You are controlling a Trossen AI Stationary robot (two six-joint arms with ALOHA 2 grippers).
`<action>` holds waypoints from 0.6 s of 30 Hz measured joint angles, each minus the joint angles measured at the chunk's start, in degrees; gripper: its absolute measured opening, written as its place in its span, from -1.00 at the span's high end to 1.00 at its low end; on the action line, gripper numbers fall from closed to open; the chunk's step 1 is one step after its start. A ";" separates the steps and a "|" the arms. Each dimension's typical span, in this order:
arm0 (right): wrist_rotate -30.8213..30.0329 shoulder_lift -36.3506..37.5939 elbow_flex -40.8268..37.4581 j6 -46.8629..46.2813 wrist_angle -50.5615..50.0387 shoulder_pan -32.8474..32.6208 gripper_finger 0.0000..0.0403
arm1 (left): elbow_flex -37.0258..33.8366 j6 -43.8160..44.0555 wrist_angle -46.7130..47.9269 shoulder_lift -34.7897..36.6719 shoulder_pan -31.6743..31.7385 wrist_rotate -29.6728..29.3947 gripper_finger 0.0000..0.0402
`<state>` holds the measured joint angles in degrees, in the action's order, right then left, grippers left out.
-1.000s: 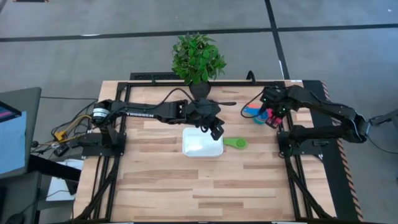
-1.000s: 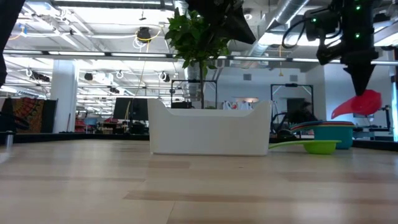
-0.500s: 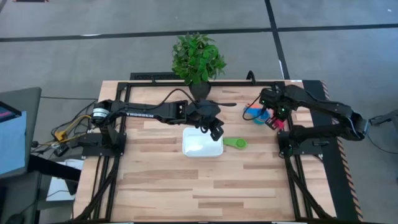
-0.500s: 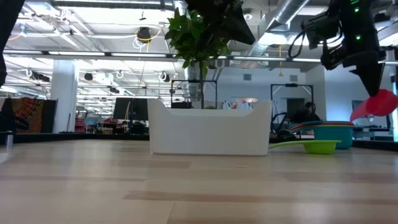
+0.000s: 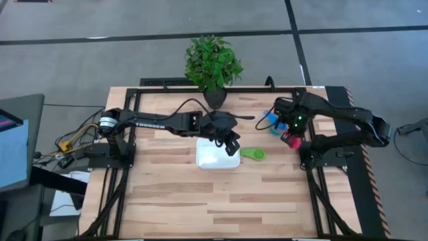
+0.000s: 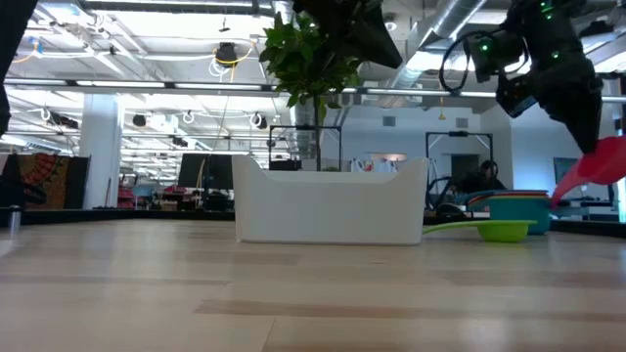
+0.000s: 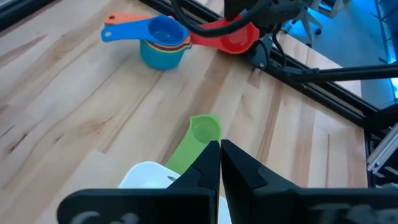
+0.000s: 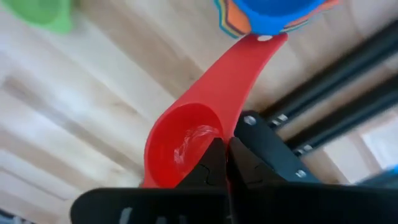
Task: Nest measuring cups in basket
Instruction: Stack the red measuring cup on top of the blue measuring cup
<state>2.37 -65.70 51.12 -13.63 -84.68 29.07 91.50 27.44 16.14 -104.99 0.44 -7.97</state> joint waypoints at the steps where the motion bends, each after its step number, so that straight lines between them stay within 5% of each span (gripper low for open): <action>1: 0.77 0.05 0.00 -0.02 0.48 -0.53 0.98 | 0.00 0.00 0.00 0.00 -0.10 -0.09 1.00; 12: 5.55 1.95 3.73 -2.90 -2.77 -7.43 0.97 | 0.00 0.38 1.48 0.00 -0.52 -0.33 1.00; 18: 0.01 6.00 6.52 -2.88 12.93 -6.53 0.98 | 0.00 0.05 2.01 0.00 -0.52 -0.35 1.00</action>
<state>2.38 -59.70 57.65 -16.51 -71.74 22.54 91.50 27.49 18.15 -104.99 -0.08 -8.32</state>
